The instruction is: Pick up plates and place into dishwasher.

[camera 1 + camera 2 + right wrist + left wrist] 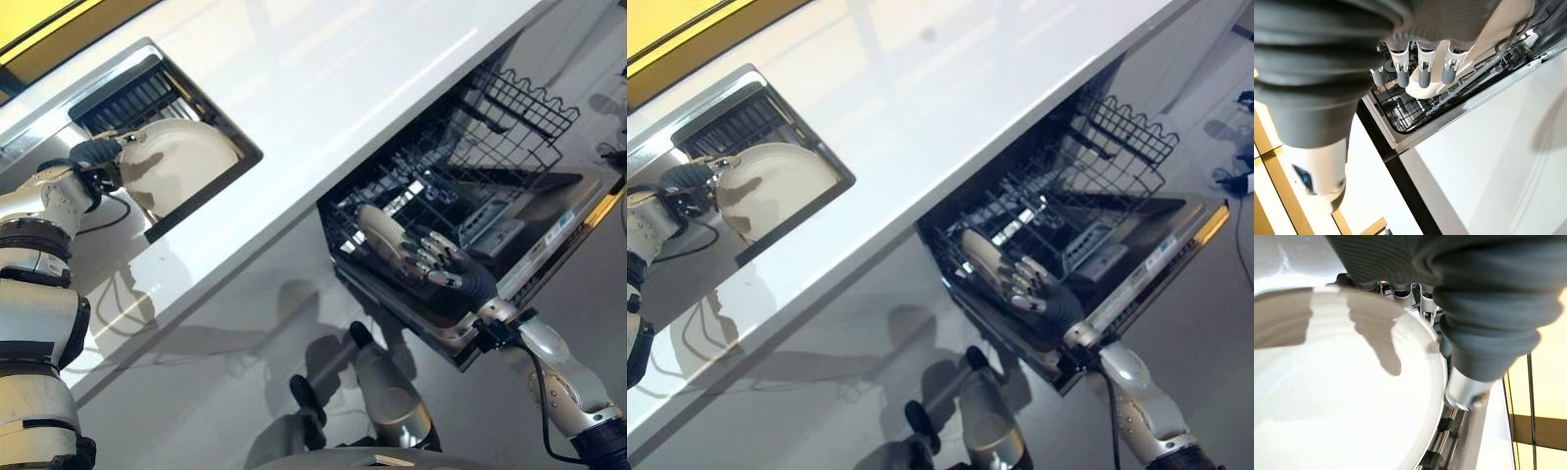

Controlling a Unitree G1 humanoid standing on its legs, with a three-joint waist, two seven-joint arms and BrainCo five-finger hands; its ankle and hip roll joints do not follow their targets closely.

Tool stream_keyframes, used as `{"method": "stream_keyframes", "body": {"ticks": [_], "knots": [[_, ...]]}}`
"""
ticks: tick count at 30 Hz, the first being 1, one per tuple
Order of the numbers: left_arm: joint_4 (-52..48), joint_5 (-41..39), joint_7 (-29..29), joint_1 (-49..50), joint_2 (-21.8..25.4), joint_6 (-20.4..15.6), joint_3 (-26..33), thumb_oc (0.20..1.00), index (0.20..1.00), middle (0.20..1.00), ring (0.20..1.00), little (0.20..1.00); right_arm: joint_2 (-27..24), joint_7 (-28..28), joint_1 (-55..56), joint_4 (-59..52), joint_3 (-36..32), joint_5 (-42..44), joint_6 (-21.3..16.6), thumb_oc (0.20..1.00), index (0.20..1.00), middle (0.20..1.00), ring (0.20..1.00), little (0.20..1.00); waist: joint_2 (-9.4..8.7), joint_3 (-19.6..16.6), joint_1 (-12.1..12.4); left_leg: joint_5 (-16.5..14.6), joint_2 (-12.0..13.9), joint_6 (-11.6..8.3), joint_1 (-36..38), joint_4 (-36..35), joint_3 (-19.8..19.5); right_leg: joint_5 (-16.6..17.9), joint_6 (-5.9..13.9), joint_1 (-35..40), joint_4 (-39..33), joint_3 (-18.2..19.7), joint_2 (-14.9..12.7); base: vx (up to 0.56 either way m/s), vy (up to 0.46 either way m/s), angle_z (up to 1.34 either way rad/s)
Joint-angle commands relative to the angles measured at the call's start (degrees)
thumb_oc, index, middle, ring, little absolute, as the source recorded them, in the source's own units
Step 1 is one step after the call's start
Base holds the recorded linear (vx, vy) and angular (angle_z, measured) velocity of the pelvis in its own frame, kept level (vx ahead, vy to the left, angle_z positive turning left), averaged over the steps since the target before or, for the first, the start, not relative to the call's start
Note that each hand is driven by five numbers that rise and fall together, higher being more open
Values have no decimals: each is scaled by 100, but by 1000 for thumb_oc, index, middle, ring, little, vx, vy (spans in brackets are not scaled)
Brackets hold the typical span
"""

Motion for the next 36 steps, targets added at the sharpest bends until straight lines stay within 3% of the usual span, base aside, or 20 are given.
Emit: {"method": "stream_keyframes", "body": {"ticks": [1,20,25,36], "knots": [[-639,-446,-902,181,-768,536,-31,200,200,200,200,200,150,73,-180,-546,-303,-13,-182,1000,1000,1000,1000,1000,-202,87,-186,-34,310,92,-516,588,160,-74,241,-267,150,194,-59,0,0,0],[-527,-369,-860,136,-564,587,6,200,200,200,200,200,147,130,-24,-532,-309,-24,-311,1000,1000,1000,1000,1000,-157,53,-181,-45,281,91,-472,548,123,-102,260,-211,118,194,-78,0,0,0],[-530,-347,-760,154,-534,420,67,200,200,200,200,200,207,148,31,-524,-339,-55,-298,1000,1000,1000,1000,1000,-162,-21,-168,-90,266,104,-430,587,114,-117,265,-145,101,182,-96,0,0,0],[-1167,-451,-228,425,-520,-324,406,200,200,200,200,200,294,219,204,-506,-484,-145,-207,1000,1000,1000,1000,1000,-68,-252,-85,-183,178,141,-155,490,63,-176,285,145,-48,163,-123,29,7,1]]}}
